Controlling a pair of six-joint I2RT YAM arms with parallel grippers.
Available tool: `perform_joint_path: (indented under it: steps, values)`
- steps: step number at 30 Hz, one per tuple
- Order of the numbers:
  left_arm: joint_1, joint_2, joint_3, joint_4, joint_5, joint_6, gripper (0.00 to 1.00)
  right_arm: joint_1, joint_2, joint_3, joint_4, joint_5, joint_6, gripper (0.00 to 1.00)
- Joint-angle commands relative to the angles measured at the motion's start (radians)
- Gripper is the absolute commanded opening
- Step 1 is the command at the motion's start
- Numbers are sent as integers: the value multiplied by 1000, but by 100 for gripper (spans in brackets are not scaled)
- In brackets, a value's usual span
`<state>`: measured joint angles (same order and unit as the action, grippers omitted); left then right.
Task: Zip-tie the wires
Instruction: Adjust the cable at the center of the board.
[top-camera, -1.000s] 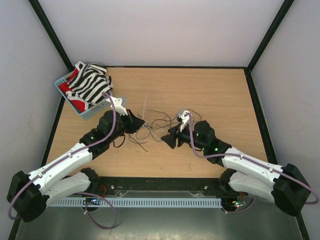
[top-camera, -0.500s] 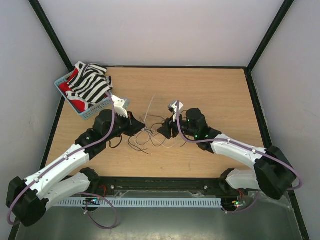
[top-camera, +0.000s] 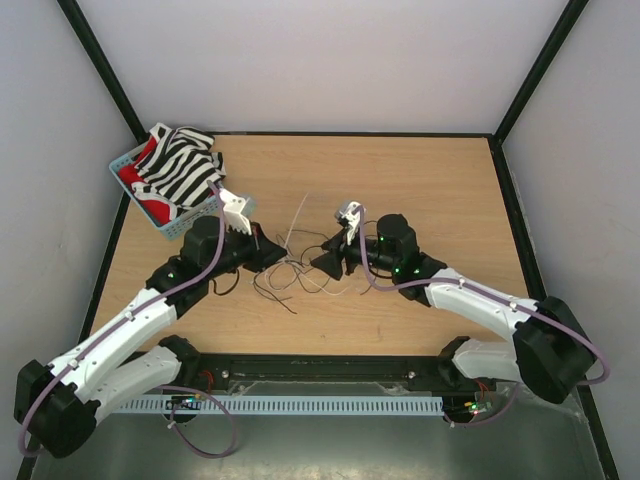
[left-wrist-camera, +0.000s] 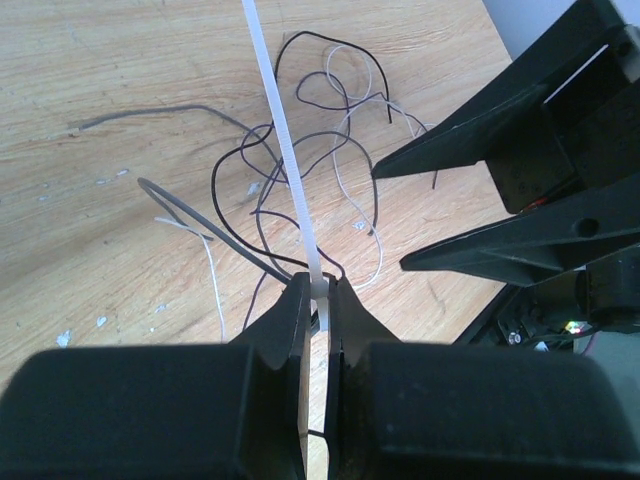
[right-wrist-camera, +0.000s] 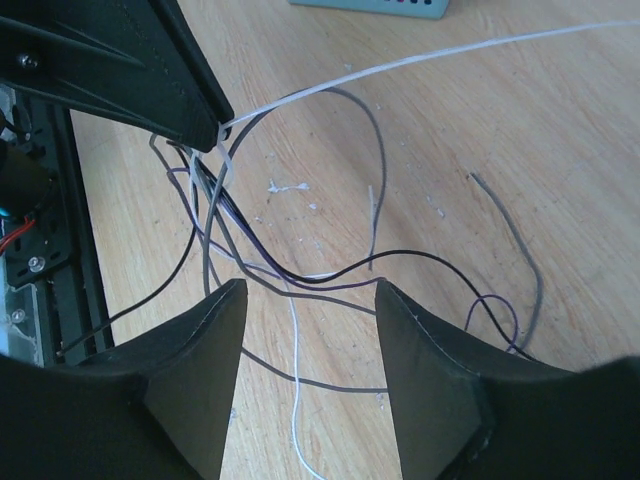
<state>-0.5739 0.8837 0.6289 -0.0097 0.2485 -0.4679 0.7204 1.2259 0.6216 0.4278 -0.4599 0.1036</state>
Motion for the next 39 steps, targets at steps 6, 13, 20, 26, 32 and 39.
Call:
perform_joint_path:
  steps: [6, 13, 20, 26, 32, 39]
  values:
    - [77, -8, 103, -65, 161, 12, 0, -31, -94, -29, 42, 30, -33, 69]
    - [158, 0, 147, -128, 306, 84, 0, -72, -168, -85, 45, 53, -34, 73]
    - [215, 15, 156, -127, 446, 117, 0, -119, -204, -135, 89, -21, -31, 73]
    - [224, 34, 160, -126, 475, 125, 0, -122, -187, -147, 140, -98, -26, 74]
    - [224, 57, 170, -123, 504, 134, 0, -121, -160, -145, 208, -165, 15, 73]
    - [224, 64, 176, -120, 513, 138, 0, -121, -52, -117, 297, -416, 62, 64]
